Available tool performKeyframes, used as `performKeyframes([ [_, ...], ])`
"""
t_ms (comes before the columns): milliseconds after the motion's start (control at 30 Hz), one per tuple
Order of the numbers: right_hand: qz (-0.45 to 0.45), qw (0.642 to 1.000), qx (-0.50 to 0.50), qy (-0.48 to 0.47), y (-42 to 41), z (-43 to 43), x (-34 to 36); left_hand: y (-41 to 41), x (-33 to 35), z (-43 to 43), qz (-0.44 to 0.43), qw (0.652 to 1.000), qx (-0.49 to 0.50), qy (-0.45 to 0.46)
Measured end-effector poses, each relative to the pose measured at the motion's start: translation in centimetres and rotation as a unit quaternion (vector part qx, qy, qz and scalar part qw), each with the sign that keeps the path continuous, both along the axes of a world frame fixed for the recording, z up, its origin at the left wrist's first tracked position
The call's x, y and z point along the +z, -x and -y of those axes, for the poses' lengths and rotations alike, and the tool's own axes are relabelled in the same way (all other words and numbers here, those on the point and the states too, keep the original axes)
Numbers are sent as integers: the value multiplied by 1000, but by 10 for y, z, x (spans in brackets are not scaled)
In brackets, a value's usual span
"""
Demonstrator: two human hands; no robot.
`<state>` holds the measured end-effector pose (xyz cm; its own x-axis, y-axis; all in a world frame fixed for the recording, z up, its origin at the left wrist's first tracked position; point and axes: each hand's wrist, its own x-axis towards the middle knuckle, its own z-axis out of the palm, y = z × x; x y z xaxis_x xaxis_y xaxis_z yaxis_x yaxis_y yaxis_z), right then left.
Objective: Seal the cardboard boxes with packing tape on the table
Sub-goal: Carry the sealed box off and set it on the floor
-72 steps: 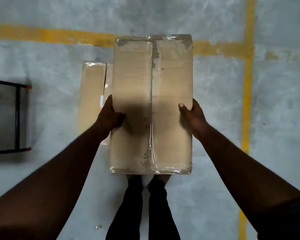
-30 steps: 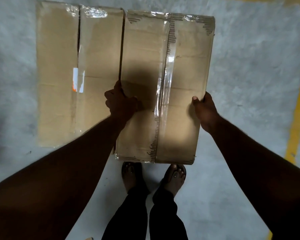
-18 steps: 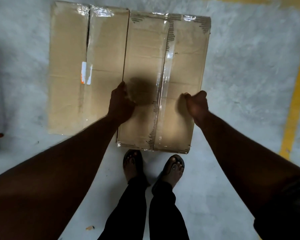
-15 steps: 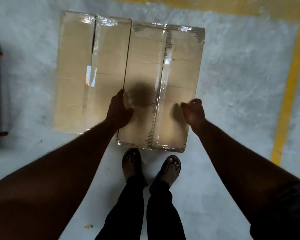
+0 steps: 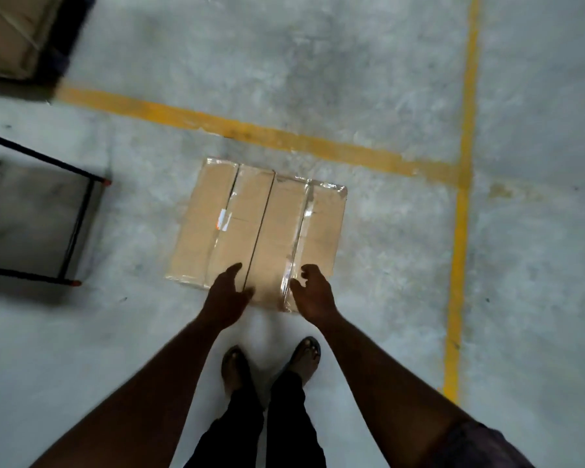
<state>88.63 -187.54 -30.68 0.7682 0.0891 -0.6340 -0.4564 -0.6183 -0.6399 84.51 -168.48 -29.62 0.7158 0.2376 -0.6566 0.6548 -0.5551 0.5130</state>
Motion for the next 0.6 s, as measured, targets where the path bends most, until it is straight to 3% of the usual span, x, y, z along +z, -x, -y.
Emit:
performKeyframes([
  [100,14,1000,24,-13,22,-18,61,34,66,-4,25,999,30,11],
  [367,104,976,191,4,115,-83,144,160,164,-66,64,997,-35,-34],
  [600,120,955,269,6,255,-186,170,344,189,-147,99,988,116,0],
])
